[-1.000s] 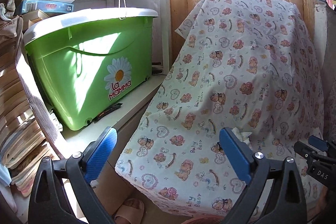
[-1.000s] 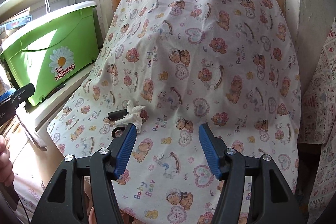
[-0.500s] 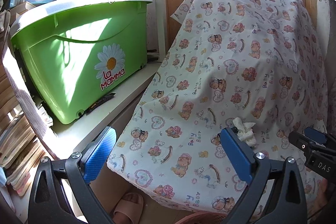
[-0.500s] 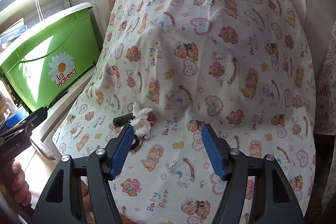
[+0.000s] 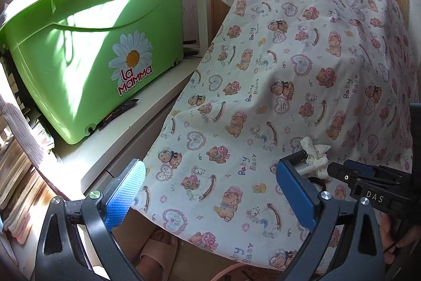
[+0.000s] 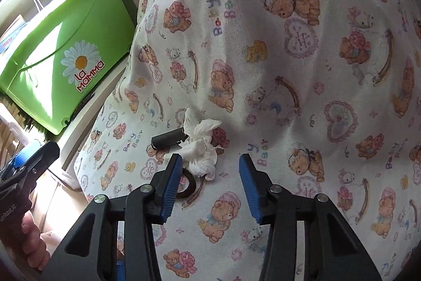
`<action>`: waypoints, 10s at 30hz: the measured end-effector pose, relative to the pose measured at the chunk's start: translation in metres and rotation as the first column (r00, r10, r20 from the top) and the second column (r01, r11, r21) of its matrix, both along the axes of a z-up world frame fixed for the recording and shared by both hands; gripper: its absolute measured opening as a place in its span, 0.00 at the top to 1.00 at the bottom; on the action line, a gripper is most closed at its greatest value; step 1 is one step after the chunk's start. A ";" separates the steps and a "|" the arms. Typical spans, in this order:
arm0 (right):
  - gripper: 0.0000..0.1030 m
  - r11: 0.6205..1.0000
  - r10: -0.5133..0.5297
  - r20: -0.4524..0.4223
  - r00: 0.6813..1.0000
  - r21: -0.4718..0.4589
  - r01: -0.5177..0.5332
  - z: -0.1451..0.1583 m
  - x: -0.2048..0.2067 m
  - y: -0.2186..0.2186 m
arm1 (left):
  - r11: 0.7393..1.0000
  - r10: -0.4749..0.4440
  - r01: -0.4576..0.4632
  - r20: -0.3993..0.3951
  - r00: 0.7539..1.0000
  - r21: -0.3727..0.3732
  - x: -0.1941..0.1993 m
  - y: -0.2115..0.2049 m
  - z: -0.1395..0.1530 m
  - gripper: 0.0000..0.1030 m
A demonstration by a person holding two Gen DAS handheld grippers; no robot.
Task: Collect trash
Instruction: 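Close the right gripper on the crumpled white tissue, then lift the tissue with the right gripper while the left gripper grasps the white plastic piece, then carry tissue and white plastic piece over the pink wastebasket and open both grippers, then move both tools back up to the chair toward the black hair tie, then close the right gripper on the black hair tie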
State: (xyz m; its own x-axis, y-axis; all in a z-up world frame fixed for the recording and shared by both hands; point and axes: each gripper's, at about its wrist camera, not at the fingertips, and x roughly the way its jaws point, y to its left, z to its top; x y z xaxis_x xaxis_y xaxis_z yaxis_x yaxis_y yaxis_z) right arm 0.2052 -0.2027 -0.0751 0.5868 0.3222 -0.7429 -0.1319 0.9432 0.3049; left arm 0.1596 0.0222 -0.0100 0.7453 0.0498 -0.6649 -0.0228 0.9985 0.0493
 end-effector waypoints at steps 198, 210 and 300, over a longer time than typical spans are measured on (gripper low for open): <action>0.49 0.963 0.099 -0.199 0.975 -0.228 -0.144 -0.071 -0.199 0.068 | 0.995 -0.093 0.068 -0.381 0.920 -0.078 -0.099 -0.004 -0.108 0.27; 0.49 0.978 0.011 0.021 1.000 -0.210 -0.006 -0.014 -0.207 0.049 | 0.993 -0.103 0.087 -0.234 0.967 -0.078 -0.107 0.001 -0.057 0.25; 0.95 0.966 -0.146 0.049 0.988 -0.208 0.153 0.006 -0.065 -0.007 | 0.984 -0.104 0.070 -0.205 0.973 -0.165 0.022 -0.036 -0.037 0.02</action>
